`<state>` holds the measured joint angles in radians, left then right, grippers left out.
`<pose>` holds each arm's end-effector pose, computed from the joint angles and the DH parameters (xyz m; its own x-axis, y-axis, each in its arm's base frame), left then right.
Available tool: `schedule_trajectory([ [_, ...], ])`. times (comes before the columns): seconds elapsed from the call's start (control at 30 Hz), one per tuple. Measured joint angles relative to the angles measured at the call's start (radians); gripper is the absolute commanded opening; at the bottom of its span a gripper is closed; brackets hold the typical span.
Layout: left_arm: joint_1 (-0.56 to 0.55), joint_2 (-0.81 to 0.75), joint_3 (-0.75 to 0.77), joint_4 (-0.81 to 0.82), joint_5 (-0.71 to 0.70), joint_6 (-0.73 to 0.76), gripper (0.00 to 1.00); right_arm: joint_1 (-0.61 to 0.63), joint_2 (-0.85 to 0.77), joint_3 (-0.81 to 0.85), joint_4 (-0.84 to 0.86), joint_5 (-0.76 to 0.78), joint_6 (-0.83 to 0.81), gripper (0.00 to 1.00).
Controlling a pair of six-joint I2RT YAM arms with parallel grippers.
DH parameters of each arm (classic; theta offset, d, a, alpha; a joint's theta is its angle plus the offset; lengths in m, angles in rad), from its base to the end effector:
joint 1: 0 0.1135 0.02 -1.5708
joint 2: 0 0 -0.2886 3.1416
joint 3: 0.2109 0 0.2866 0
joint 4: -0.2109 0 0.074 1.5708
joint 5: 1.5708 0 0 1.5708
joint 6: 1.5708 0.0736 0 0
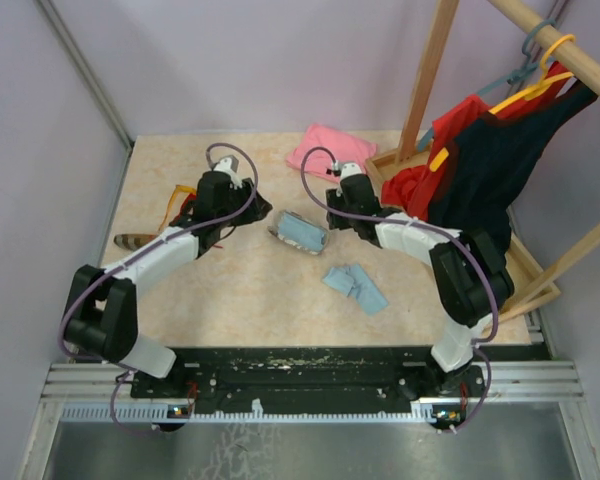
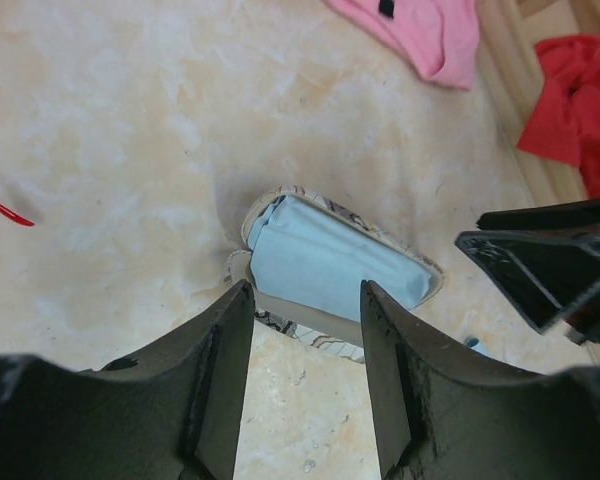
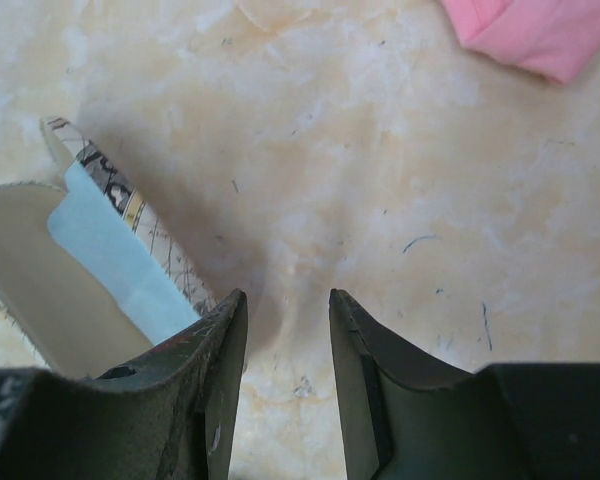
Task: Organize the sunglasses
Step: Adjust the sunglasses case at the center of the board.
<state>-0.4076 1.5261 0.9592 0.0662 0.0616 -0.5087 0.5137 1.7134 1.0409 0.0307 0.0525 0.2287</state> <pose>0.3701 -0.1647 0.2311 -0.6018 -0.2697 -0.7518 0.1742 0.8743 -0.4531 0.3814 0.2108 0.1832 -0.6107 -0.0846 -0.7873 -0.3241 0.9339 0.1510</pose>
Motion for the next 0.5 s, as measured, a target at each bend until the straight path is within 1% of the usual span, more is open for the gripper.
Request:
schedule_trajectory([
  [0.13, 0.0, -0.08, -0.019, -0.023, -0.055, -0.019, 0.54, 0.0, 0.06, 0.077, -0.031, 0.019, -0.02, 0.39],
  [0.27, 0.001, -0.141, -0.072, -0.065, -0.101, -0.042, 0.54, 0.0, 0.119, 0.15, -0.067, 0.024, -0.033, 0.39],
  [0.5, 0.001, -0.185, -0.187, -0.144, -0.125, -0.076, 0.52, 0.0, 0.131, 0.16, -0.124, 0.004, -0.037, 0.38],
])
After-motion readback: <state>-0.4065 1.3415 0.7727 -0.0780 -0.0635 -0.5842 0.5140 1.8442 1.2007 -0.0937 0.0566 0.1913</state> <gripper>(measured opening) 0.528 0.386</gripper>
